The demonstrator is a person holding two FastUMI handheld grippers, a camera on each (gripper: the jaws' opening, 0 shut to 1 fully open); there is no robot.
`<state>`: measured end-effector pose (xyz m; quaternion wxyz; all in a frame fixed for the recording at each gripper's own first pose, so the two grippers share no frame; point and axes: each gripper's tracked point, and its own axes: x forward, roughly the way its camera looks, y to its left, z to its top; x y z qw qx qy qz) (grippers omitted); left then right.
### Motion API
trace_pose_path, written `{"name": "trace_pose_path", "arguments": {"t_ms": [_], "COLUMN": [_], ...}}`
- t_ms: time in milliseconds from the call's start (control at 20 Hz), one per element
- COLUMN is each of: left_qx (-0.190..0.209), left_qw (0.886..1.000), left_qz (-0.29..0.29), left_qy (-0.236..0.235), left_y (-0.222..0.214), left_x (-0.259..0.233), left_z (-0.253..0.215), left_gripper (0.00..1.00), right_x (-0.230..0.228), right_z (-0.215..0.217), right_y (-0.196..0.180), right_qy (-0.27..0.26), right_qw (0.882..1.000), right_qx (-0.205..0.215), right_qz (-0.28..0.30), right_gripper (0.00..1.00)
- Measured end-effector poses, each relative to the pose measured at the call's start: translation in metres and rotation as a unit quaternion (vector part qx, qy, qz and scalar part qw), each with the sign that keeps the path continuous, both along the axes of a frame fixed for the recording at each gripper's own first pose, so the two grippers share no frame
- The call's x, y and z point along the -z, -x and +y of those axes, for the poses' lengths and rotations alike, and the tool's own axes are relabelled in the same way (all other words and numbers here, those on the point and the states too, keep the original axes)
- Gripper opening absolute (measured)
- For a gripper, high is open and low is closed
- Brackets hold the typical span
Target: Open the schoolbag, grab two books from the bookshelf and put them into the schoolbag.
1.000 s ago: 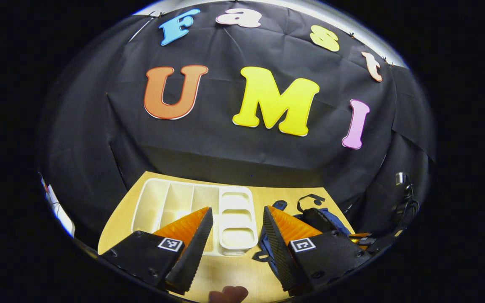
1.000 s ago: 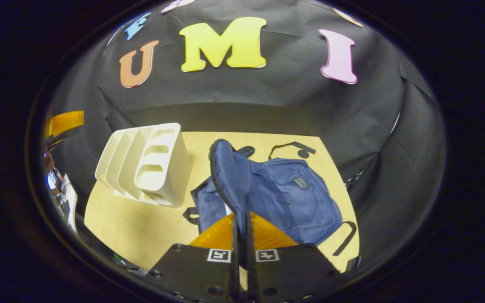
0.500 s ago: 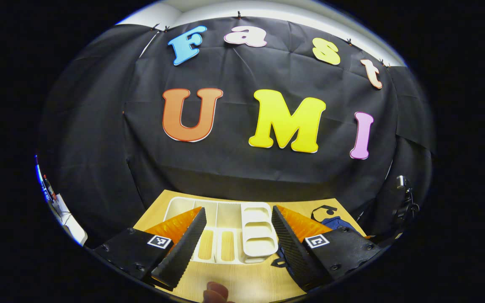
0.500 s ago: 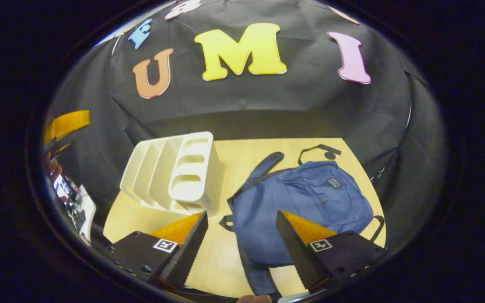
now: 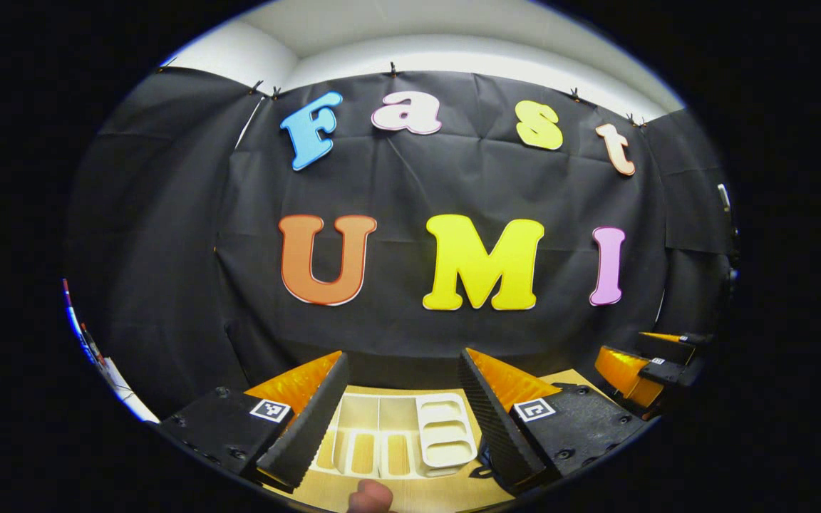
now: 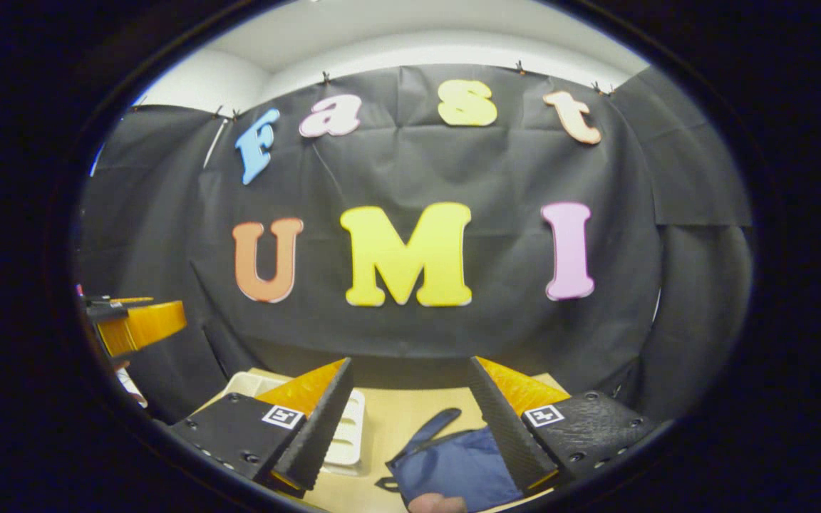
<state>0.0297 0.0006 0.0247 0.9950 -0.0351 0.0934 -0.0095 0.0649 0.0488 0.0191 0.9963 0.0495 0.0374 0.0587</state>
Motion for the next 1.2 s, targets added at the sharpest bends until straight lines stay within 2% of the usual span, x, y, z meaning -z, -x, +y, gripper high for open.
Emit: {"name": "trace_pose_path", "arguments": {"t_ms": [100,200,250,350,400,600,800,1200], "left_qx": [-0.004,-0.002,0.001,0.002,0.004,0.011,0.022,0.012], "left_qw": [1.0,0.999,0.999,0.998,0.999,0.999,0.998,0.998], "left_qz": [-0.023,-0.041,-0.047,-0.051,-0.05,-0.052,-0.054,-0.065], "left_qy": [-0.012,-0.017,-0.018,-0.019,-0.017,-0.008,-0.009,-0.018], "left_y": [0.002,0.004,0.003,0.006,0.006,0.008,0.008,0.008], "left_x": [-0.016,-0.03,-0.034,-0.034,-0.033,-0.034,-0.036,-0.044], "left_z": [0.001,-0.002,-0.004,-0.009,-0.011,-0.021,-0.032,-0.033], "left_gripper": [1.0,0.97,1.0,0.97,0.97,0.97,0.97,0.98], "right_x": [-0.02,-0.034,-0.037,-0.036,-0.039,-0.051,-0.059,-0.063], "right_z": [0.0,0.0,0.001,0.002,-0.002,-0.015,-0.019,-0.015], "right_y": [0.003,0.006,0.008,0.011,0.013,0.023,0.028,0.034], "right_qy": [-0.002,-0.002,0.003,0.012,0.011,0.016,0.017,0.02], "right_qw": [1.0,0.999,0.998,0.998,0.998,0.996,0.994,0.994], "right_qx": [0.014,0.027,0.028,0.025,0.029,0.046,0.044,0.03], "right_qz": [-0.023,-0.046,-0.05,-0.05,-0.054,-0.08,-0.095,-0.1], "right_gripper": [0.94,0.94,0.93,0.99,0.94,0.97,0.96,0.96]}}
